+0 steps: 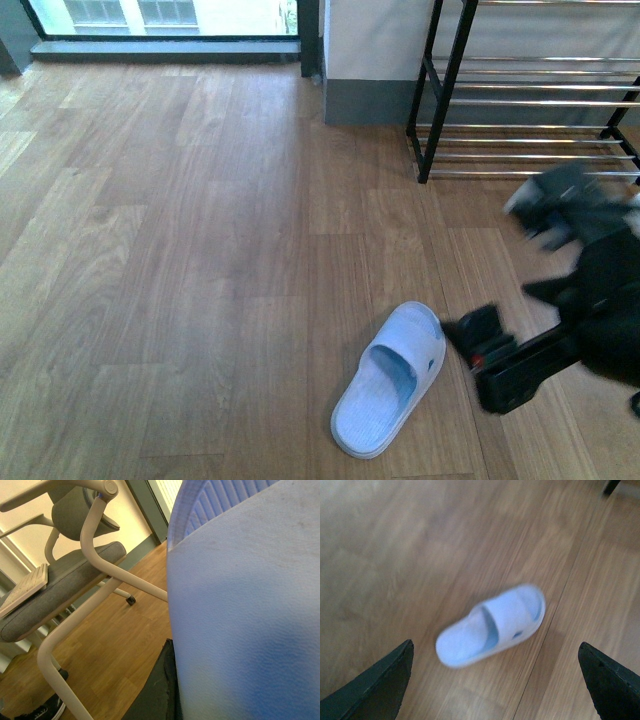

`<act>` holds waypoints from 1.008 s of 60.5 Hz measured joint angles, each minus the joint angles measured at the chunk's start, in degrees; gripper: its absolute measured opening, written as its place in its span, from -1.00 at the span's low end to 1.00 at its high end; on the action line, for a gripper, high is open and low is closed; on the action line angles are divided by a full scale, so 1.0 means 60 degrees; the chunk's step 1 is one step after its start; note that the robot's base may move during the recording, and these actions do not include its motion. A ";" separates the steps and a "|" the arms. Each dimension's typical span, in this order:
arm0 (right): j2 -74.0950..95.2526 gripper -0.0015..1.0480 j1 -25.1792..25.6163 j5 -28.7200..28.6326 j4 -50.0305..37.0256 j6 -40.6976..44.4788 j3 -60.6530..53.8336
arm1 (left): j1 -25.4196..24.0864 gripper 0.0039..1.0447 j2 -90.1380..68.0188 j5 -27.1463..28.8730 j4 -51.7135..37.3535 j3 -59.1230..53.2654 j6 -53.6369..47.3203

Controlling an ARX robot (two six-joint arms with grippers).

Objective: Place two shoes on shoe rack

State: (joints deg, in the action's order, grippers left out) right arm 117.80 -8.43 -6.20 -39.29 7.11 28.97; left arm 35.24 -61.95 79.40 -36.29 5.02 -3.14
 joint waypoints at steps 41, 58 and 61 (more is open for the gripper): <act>0.6517 0.82 -0.0659 0.0586 -0.0142 -0.2521 0.5031 | 0.0000 -0.97 -0.0004 0.0000 0.0000 0.0000 0.0004; 0.7865 0.82 -0.0324 0.1800 -0.0372 -0.1963 0.6564 | 0.0000 -0.97 -0.0004 0.0000 0.0000 0.0000 0.0000; 0.8032 0.82 -0.0295 0.1989 -0.0397 -0.1876 0.6732 | 0.0000 -0.97 -0.0004 0.0000 0.0000 0.0000 0.0004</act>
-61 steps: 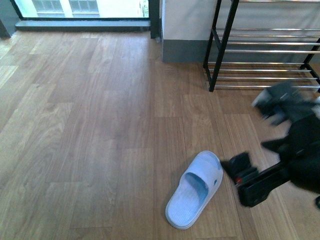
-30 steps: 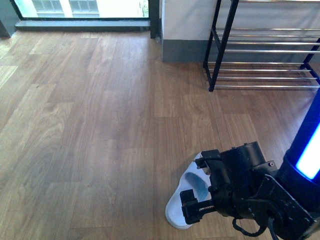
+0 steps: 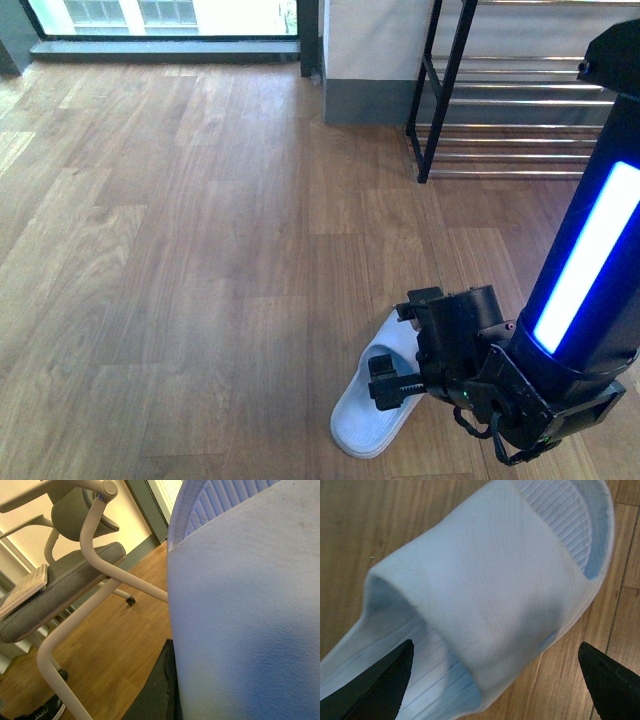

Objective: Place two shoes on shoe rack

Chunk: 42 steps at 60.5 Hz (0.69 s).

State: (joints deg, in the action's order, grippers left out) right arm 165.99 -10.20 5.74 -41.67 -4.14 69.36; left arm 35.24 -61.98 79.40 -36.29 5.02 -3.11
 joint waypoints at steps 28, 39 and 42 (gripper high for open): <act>0.0663 -0.34 0.0823 0.0696 -0.1180 0.0772 0.0189 | 0.0000 -0.97 0.0000 0.0000 0.0000 0.0000 0.0000; 0.0484 -0.84 0.1555 0.0608 -0.1756 0.1701 -0.0313 | 0.0000 -0.97 0.0000 0.0000 0.0000 0.0000 -0.0004; 0.0291 -0.96 0.1778 0.0455 -0.2000 0.2127 -0.0608 | 0.0000 -0.97 0.0000 0.0000 0.0000 0.0000 -0.0004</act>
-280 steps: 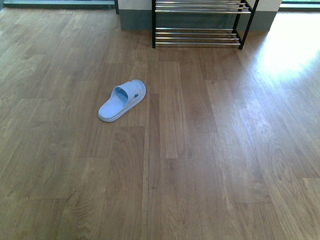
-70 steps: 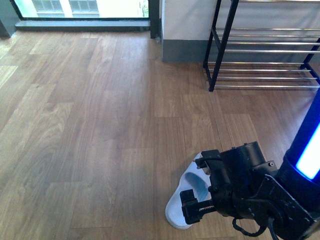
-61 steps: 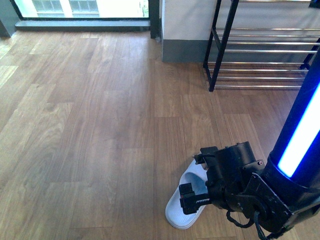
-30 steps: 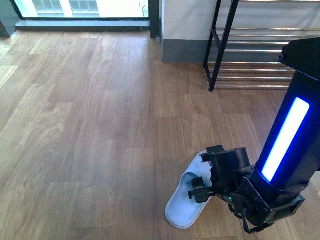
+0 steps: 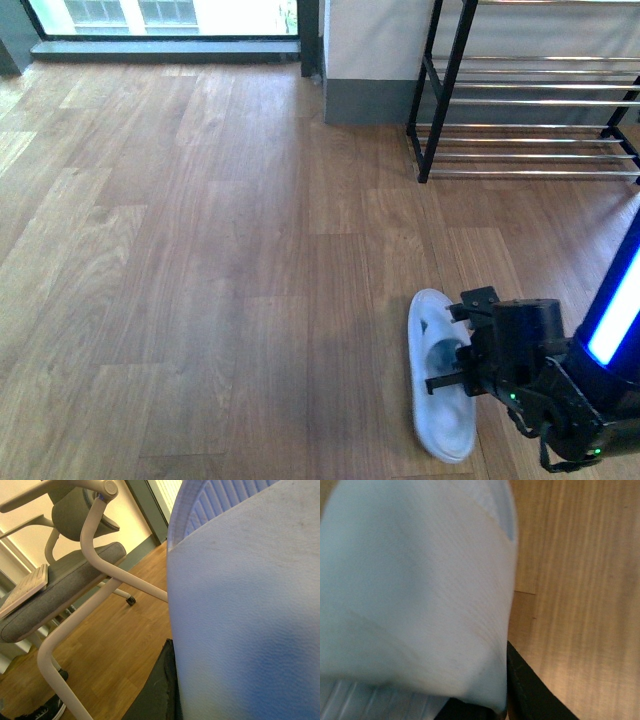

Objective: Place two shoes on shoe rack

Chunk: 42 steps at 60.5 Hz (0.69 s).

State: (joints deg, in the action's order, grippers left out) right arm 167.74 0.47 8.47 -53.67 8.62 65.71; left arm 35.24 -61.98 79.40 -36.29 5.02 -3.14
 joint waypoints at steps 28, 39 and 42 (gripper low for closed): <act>-0.8113 -0.97 0.2029 -0.2412 0.0328 0.3730 -0.4965 | 0.0000 -0.97 0.0000 0.0000 0.0000 0.0000 0.0000; -1.1908 -0.97 0.2422 -0.3107 0.1916 0.3796 -0.6422 | 0.0000 -0.97 0.0000 0.0000 0.0000 0.0000 0.0000; -1.3067 -0.97 0.2532 -0.3351 0.2390 0.3814 -0.6783 | 0.0000 -0.97 0.0000 0.0000 0.0000 0.0000 0.0004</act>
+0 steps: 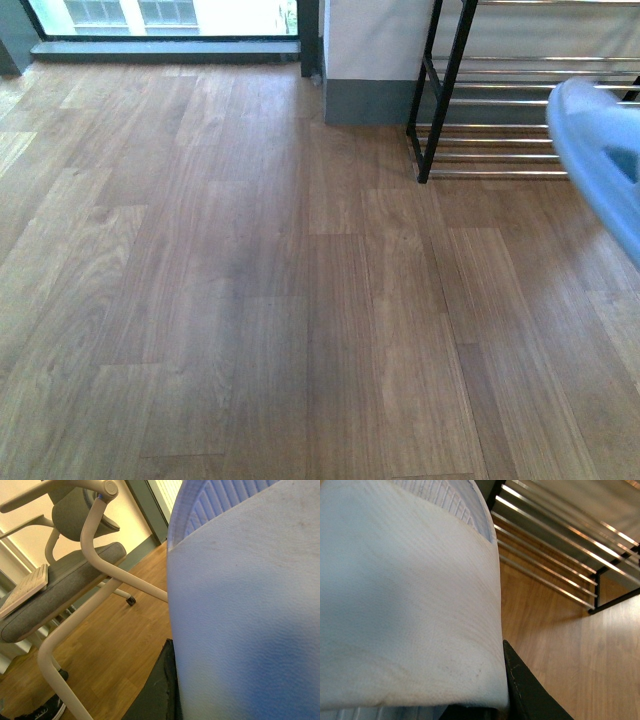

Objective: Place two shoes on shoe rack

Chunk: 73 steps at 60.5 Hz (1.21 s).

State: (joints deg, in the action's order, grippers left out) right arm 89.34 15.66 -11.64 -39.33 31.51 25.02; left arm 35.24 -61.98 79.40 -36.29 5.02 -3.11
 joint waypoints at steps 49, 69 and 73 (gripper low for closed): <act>-0.9887 -0.97 0.1789 -0.1566 0.4371 -0.1555 -0.2597 | 0.0000 -0.97 0.0000 0.0000 0.0000 0.0000 -0.0004; -0.9890 -0.97 0.1789 -0.1566 0.4371 -0.1581 -0.2601 | 0.0000 -0.97 0.0000 0.0000 0.0000 0.0000 0.0000; -0.9890 -0.97 0.1792 -0.1574 0.4371 -0.1581 -0.2605 | 0.0000 -0.97 0.0004 0.0018 0.0000 -0.0004 -0.0004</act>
State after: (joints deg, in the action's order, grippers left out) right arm 30.00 26.41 -21.08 -13.10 22.02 9.39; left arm 35.24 -61.95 79.50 -36.29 4.99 -3.14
